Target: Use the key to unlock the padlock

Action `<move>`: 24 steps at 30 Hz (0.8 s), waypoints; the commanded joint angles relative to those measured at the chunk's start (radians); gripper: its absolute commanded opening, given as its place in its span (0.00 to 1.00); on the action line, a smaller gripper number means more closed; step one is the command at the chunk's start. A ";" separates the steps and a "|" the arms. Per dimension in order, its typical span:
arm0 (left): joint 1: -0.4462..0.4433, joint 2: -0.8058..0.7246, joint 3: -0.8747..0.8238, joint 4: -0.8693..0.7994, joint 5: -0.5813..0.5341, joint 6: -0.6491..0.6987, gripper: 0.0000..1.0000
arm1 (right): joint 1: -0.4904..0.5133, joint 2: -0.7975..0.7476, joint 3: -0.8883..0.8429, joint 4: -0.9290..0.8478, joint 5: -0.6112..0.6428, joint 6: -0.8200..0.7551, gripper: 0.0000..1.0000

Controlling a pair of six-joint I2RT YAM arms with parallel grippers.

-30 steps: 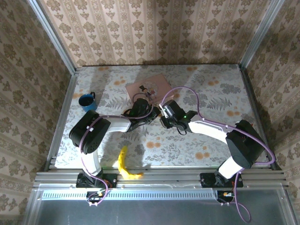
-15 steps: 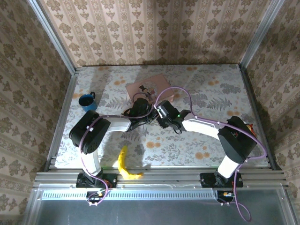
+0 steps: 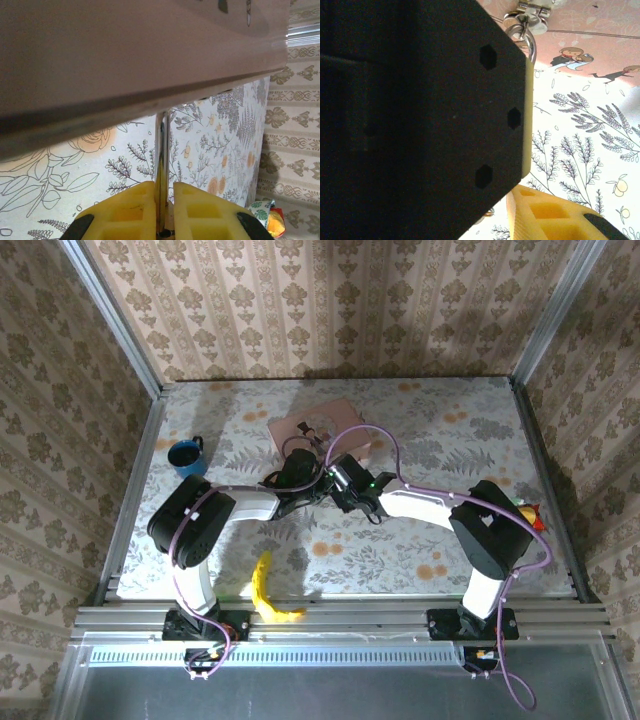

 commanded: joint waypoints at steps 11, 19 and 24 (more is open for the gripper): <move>-0.001 -0.018 0.009 -0.026 0.035 -0.006 0.00 | 0.006 0.072 0.013 0.104 0.132 -0.001 0.21; -0.001 -0.017 0.004 -0.022 0.033 -0.007 0.00 | -0.099 0.067 0.001 0.130 -0.155 0.093 0.00; -0.001 -0.012 0.003 -0.017 0.036 -0.010 0.00 | -0.211 0.075 -0.032 0.202 -0.443 0.208 0.00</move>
